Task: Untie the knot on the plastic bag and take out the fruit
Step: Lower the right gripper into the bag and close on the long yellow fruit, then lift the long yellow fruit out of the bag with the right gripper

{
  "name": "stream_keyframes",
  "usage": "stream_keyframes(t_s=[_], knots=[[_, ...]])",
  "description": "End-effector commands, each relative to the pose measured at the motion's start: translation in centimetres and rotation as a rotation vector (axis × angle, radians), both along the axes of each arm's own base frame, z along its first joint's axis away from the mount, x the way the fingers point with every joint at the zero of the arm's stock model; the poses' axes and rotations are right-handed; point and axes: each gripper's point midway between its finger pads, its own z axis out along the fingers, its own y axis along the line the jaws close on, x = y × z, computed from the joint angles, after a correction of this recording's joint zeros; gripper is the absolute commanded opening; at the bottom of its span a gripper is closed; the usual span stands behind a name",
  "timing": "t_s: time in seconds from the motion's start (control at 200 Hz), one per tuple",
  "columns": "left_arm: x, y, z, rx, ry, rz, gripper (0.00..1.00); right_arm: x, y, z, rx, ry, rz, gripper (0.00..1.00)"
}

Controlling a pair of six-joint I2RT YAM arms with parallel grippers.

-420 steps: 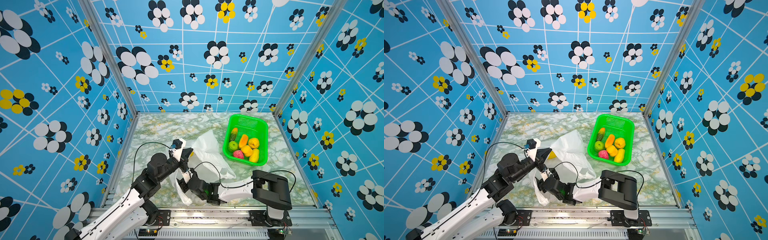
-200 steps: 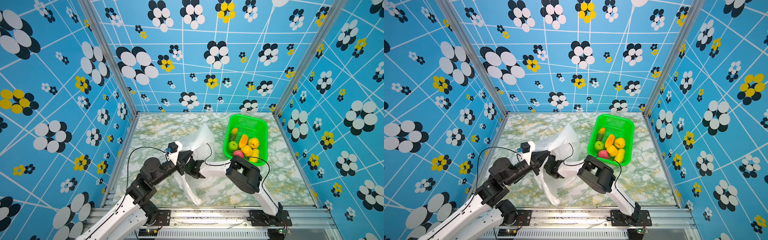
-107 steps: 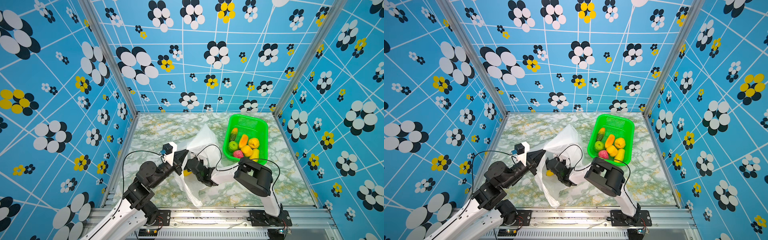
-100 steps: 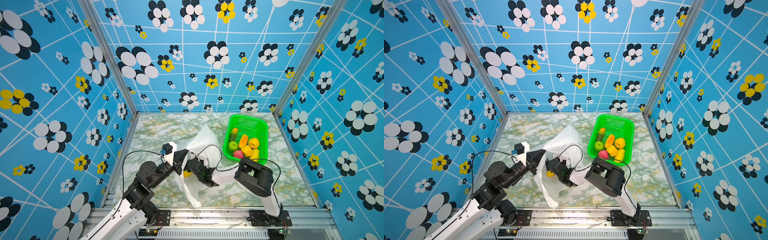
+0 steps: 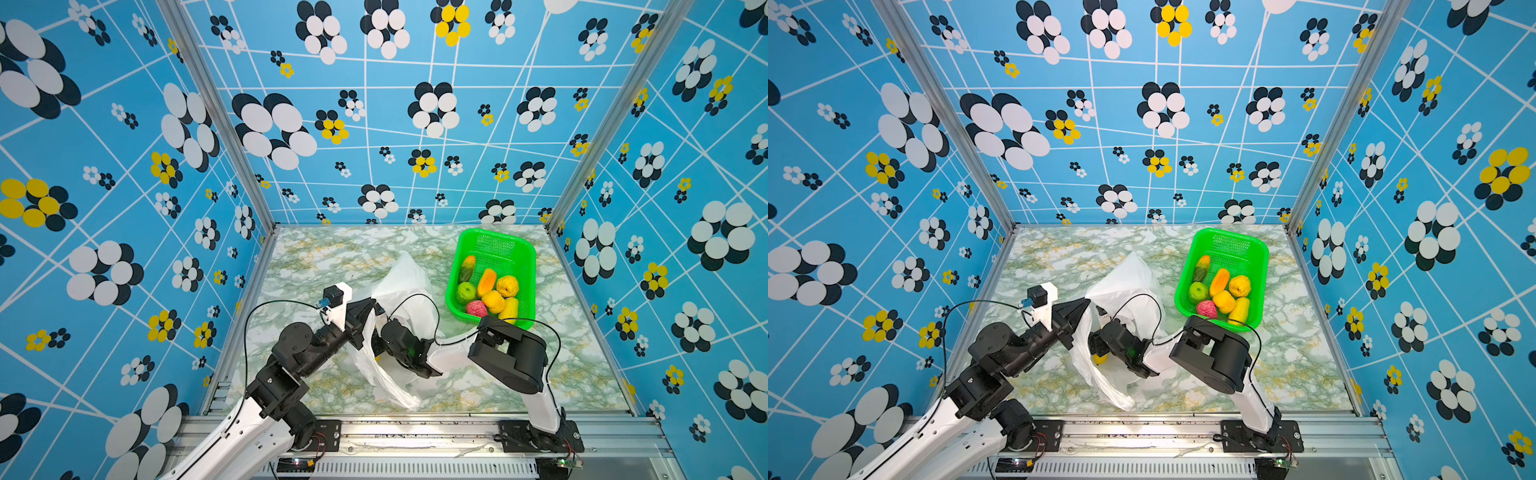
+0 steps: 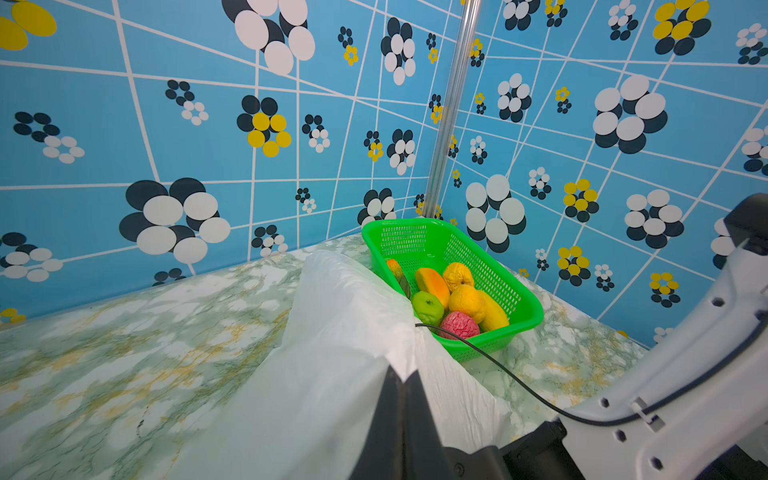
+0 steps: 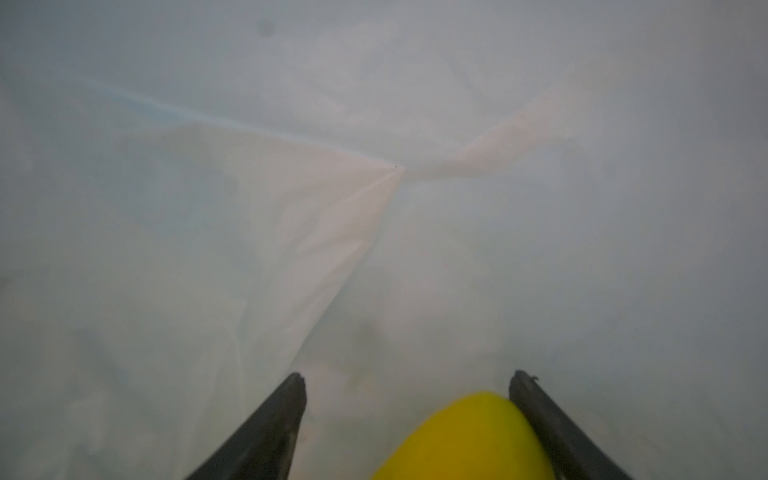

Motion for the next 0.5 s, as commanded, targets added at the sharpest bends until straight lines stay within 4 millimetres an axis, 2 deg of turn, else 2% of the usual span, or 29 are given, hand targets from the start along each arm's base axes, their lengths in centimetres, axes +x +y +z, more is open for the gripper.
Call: stream_keyframes(t_s=[0.0, 0.195, 0.3, 0.495], knots=[[-0.1, 0.2, 0.1, -0.017, 0.004, 0.007, 0.0, -0.1, 0.4, -0.2, -0.002, 0.016, 0.006, 0.69], [0.1, 0.4, -0.1, -0.006, 0.0, 0.019, 0.0, 0.4, -0.8, 0.6, -0.041, 0.033, -0.07, 0.46], [0.2, 0.3, -0.3, 0.003, -0.005, 0.021, 0.0, 0.2, -1.2, 2.0, -0.025, 0.021, -0.074, 0.41], [0.3, 0.2, -0.5, 0.012, -0.035, 0.021, 0.0, -1.0, -1.8, 6.0, 0.003, -0.045, -0.059, 0.35]])
